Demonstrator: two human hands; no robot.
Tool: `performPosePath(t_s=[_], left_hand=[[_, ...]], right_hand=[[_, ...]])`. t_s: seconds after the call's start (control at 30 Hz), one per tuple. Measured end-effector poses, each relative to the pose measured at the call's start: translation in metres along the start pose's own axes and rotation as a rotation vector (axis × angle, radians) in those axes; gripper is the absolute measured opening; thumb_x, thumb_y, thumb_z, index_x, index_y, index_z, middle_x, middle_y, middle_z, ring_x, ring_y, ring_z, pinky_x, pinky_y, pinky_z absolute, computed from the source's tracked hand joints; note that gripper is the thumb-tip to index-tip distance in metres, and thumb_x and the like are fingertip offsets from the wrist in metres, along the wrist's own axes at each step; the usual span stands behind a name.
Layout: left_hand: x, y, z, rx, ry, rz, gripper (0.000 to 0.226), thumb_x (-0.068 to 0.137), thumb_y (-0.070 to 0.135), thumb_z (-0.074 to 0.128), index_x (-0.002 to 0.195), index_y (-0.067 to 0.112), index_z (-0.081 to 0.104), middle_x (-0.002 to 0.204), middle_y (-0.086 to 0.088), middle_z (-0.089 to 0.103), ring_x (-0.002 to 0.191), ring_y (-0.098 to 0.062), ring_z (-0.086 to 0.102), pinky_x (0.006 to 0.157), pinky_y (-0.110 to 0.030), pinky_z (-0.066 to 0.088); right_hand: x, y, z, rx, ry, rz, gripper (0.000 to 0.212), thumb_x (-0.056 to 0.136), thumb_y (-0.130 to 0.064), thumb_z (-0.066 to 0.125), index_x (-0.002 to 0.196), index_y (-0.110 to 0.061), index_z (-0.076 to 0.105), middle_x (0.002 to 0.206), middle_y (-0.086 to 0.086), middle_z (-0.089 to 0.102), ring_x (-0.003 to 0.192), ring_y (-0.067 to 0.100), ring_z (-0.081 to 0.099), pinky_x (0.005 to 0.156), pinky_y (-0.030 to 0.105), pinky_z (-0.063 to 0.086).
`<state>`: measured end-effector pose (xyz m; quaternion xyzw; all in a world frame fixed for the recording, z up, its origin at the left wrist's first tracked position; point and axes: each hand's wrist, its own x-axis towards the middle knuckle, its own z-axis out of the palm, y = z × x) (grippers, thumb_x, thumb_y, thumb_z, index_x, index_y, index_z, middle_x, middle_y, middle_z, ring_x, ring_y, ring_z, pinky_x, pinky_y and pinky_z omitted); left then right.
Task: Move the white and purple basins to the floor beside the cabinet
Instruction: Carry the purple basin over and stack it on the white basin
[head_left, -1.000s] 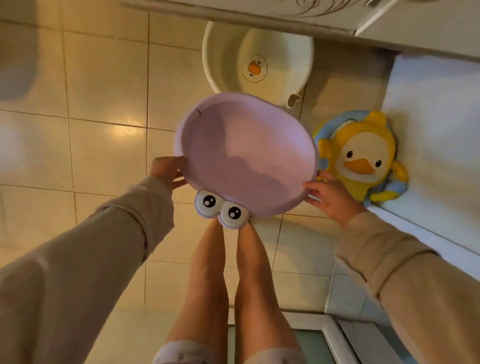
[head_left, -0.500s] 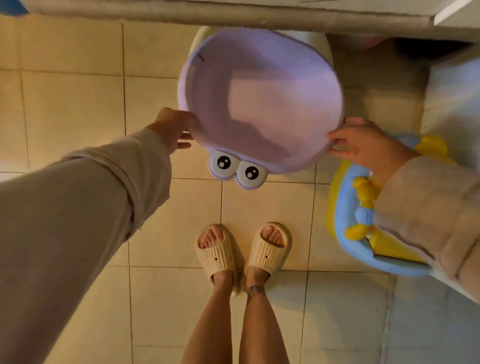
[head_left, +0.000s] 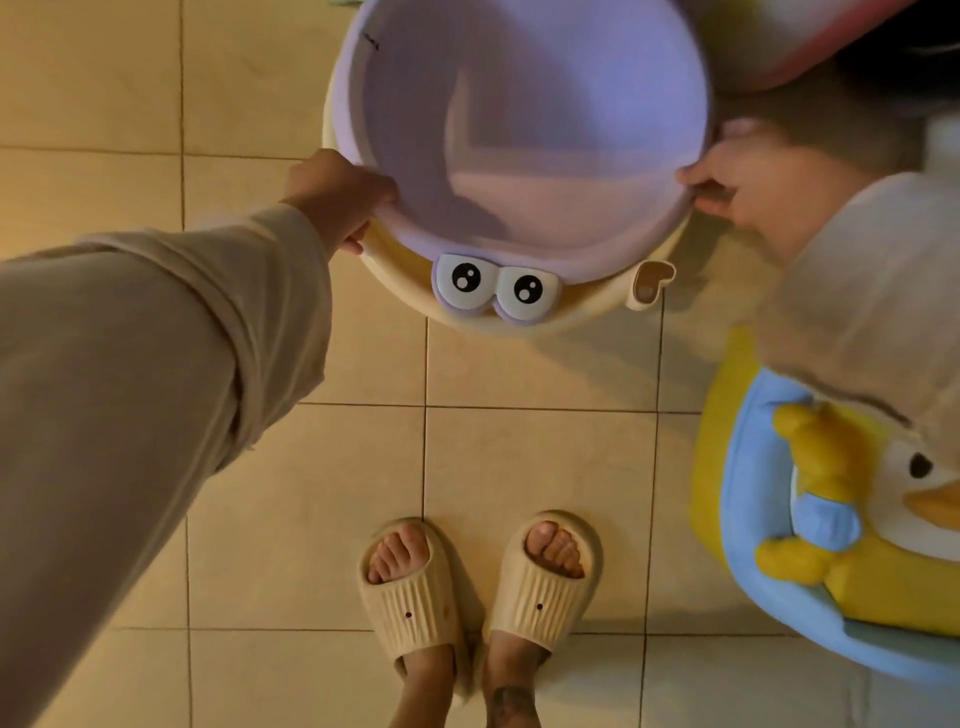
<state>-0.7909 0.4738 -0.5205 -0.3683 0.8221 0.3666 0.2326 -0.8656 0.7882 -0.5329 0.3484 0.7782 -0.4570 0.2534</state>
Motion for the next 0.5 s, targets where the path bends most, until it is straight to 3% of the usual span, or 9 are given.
performPosePath(t_s=[0.13,0.3,0.37,0.43,0.5], left_hand=[[0.002,0.009,0.002,0.182,-0.036,-0.003,0.026,0.073,0.029,0.058,0.060,0.009,0.049,0.055,-0.007,0.054,0.044,-0.021,0.053,0.035,-0.021,0.046],[-0.005,0.010,0.002,0.391,-0.025,0.080,0.021,0.080,0.030,0.050,0.071,0.011,0.050,0.057,-0.004,0.053,0.048,-0.020,0.048,0.051,-0.021,0.041],[-0.012,0.012,0.001,0.295,-0.041,0.053,0.024,0.082,0.027,0.051,0.064,0.012,0.048,0.060,-0.004,0.054,0.050,-0.019,0.049,0.050,-0.023,0.043],[-0.022,0.005,-0.002,-0.006,-0.089,-0.020,0.025,0.085,0.022,0.052,0.063,0.012,0.049,0.062,-0.003,0.055,0.050,-0.017,0.049,0.044,-0.022,0.046],[-0.045,-0.023,-0.003,-0.129,-0.148,-0.059,0.023,0.087,0.017,0.052,0.065,0.013,0.052,0.064,-0.004,0.056,0.049,-0.016,0.047,0.038,-0.016,0.045]], right_hand=[[0.012,0.007,0.003,-0.050,0.099,-0.072,0.070,0.078,0.000,0.069,0.140,-0.019,0.043,0.143,0.004,0.049,0.127,0.027,0.050,0.100,0.039,0.048],[0.012,0.018,0.004,-0.080,0.144,-0.130,0.065,0.078,-0.008,0.071,0.138,-0.020,0.047,0.140,0.005,0.052,0.126,0.028,0.052,0.100,0.042,0.049],[-0.004,0.028,0.000,-0.089,0.171,-0.195,0.059,0.080,-0.016,0.068,0.136,-0.020,0.047,0.133,0.007,0.057,0.117,0.025,0.057,0.095,0.030,0.051],[-0.034,0.041,-0.005,-0.138,0.246,-0.300,0.051,0.082,-0.017,0.065,0.132,-0.016,0.051,0.120,0.011,0.065,0.101,0.019,0.061,0.085,0.016,0.049],[-0.073,0.076,-0.016,-0.170,0.261,-0.336,0.044,0.084,-0.012,0.061,0.128,-0.010,0.055,0.109,0.015,0.068,0.090,0.021,0.059,0.089,0.032,0.047]])
